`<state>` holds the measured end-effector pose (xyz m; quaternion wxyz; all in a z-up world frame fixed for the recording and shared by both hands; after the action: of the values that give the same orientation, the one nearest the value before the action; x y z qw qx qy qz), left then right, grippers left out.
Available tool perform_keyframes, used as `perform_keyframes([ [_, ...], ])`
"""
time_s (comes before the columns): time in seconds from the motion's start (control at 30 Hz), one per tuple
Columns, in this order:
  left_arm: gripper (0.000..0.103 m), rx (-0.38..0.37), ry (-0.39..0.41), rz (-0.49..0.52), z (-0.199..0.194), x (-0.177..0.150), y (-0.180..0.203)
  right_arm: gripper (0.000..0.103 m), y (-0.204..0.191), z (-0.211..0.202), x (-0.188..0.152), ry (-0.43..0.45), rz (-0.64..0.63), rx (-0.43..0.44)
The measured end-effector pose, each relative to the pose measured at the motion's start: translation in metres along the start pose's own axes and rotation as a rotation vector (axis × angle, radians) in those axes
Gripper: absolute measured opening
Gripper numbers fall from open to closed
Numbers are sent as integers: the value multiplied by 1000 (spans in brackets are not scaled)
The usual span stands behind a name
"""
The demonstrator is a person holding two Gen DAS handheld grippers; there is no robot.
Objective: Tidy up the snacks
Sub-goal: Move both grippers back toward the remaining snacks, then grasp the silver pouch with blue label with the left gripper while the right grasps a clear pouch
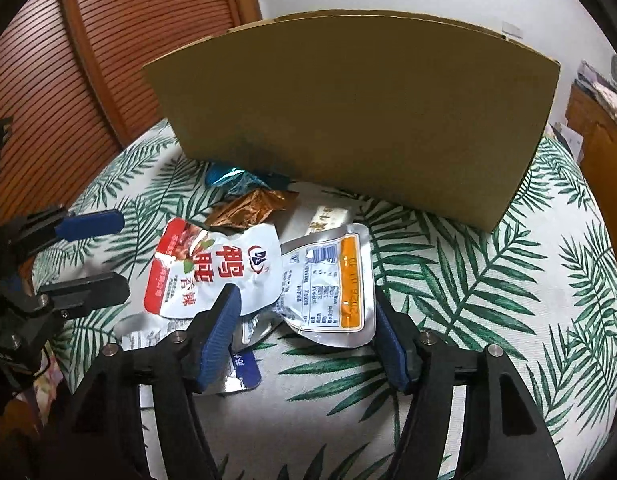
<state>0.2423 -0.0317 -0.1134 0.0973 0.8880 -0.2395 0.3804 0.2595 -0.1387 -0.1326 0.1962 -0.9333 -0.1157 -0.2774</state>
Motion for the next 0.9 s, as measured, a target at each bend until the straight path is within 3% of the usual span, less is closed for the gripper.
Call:
perform_keyframes([
  [0.53,71,-25,-21,10,5,-12,11,66,10,-7,-7,0,30,-14],
  [0.9,71,-35,-41,26,9,-15,26,67,3,9,2,-30,-33,-33],
])
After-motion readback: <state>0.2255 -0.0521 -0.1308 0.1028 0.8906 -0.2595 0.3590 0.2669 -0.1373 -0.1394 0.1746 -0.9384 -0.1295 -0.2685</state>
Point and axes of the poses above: each gripper's, at about its wrist camera, not at the fingertips, and z roughly the way its jaws point, y to its right, x to its top, the point moved 8 cm from there along z, roughly the way its jaws point, and after that the axes turned 13 degrees about z, right-handed, at the moved point
